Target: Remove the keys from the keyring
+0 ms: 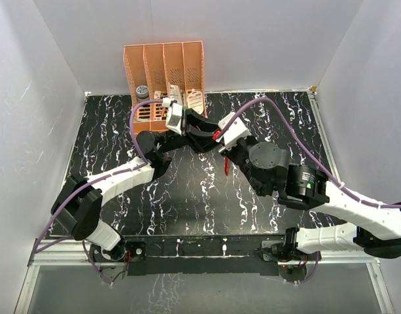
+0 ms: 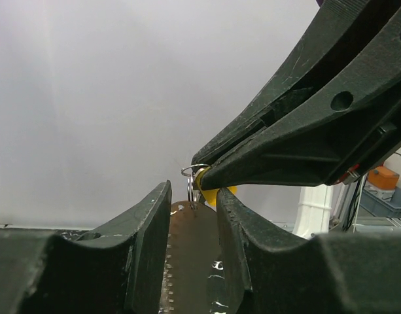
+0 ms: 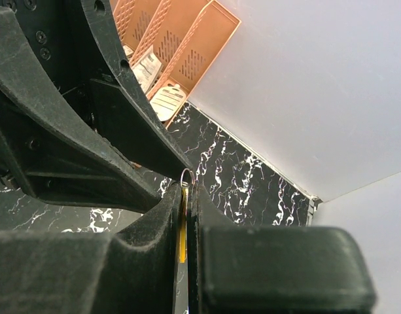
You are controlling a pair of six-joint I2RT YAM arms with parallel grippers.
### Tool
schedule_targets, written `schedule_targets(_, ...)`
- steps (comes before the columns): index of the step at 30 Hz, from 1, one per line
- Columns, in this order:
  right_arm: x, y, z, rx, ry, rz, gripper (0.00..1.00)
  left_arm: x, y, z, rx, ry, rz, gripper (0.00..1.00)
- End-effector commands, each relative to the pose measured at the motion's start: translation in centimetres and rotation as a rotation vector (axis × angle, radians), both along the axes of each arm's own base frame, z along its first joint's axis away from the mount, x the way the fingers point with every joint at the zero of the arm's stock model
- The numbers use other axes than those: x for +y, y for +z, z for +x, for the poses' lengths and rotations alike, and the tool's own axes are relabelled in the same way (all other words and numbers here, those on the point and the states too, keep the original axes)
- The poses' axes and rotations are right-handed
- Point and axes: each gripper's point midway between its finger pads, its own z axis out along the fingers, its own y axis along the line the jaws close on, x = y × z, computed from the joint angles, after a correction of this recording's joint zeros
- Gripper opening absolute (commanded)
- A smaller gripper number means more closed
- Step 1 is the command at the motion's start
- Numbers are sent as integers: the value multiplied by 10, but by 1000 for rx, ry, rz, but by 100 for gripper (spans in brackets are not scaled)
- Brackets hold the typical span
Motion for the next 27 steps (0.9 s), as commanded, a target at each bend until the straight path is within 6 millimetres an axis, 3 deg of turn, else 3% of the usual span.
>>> schedule_targets(1, 2, 17, 0, -27, 8, 89, 0, 0, 21, -10, -82, -14, -40, 31)
schedule_targets(7, 6, 17, 0, -26, 20, 90, 0, -5, 16, -8, -74, -12, -28, 10)
schedule_targets(15, 9, 17, -1, -24, 33, 89, 0, -9, 12, -2, -61, 8, -31, 17)
schedule_targets(20, 8, 17, -1, -19, 33, 89, 0, -9, 11, 3, -57, 36, -41, 0)
schedule_targets(27, -6, 27, -3, -34, 10, 126, 0, -5, 1, 23, -73, 187, 44, 0)
